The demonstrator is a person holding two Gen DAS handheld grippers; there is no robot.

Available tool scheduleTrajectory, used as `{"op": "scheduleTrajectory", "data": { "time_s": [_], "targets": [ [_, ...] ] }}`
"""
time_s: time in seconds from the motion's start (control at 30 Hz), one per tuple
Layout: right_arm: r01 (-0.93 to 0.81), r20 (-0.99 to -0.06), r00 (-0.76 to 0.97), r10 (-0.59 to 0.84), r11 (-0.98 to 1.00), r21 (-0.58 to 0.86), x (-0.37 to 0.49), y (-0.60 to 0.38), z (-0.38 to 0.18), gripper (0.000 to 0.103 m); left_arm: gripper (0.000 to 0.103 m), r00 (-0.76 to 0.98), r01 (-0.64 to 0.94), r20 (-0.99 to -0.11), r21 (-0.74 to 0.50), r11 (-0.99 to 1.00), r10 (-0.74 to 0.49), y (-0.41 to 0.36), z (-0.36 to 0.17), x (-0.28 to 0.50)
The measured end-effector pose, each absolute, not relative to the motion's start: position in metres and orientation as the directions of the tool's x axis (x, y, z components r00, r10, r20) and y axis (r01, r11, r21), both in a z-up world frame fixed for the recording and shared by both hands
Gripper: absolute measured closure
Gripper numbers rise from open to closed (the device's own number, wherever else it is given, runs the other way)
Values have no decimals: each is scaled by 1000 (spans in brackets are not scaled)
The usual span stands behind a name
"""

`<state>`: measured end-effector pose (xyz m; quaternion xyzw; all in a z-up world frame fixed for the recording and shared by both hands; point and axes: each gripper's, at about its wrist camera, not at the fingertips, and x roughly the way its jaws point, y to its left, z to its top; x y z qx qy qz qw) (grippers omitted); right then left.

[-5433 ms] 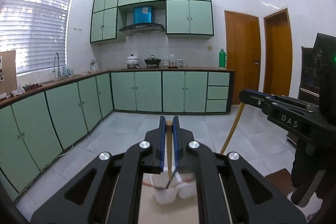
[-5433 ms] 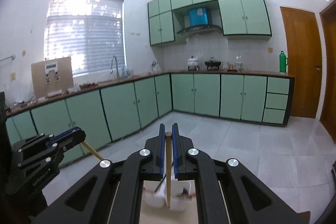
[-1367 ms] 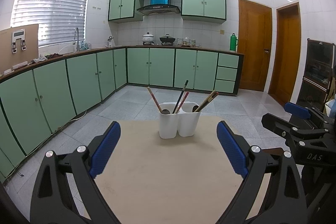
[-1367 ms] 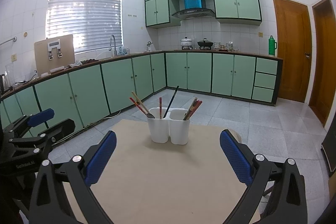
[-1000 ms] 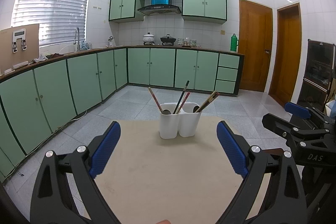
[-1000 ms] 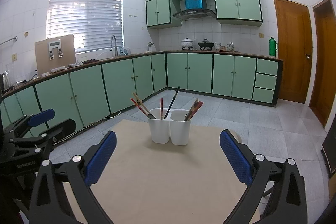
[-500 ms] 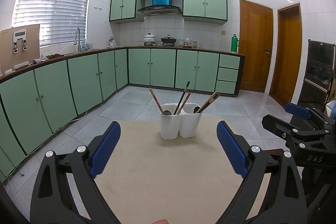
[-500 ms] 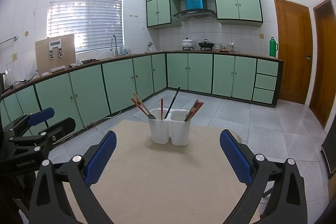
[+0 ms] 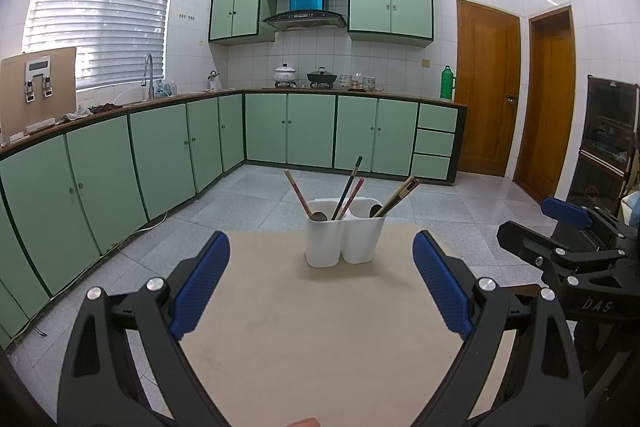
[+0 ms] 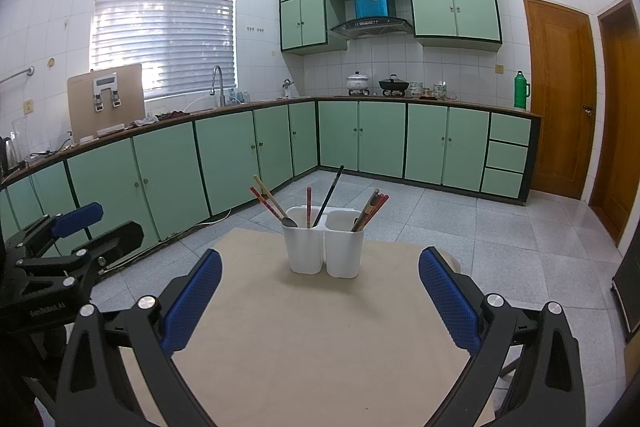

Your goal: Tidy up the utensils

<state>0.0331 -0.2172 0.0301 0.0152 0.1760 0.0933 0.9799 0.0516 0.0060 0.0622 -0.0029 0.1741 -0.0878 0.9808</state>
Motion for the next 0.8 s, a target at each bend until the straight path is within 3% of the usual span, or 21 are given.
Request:
{"op": "scheduleTrajectory", "data": {
  "time_s": [0.8],
  "targets": [
    [-180,-344,920,189,982,59,34,-216,30,6,13,923,170,-342,-39,985,-173,8,66,53]
  ]
}}
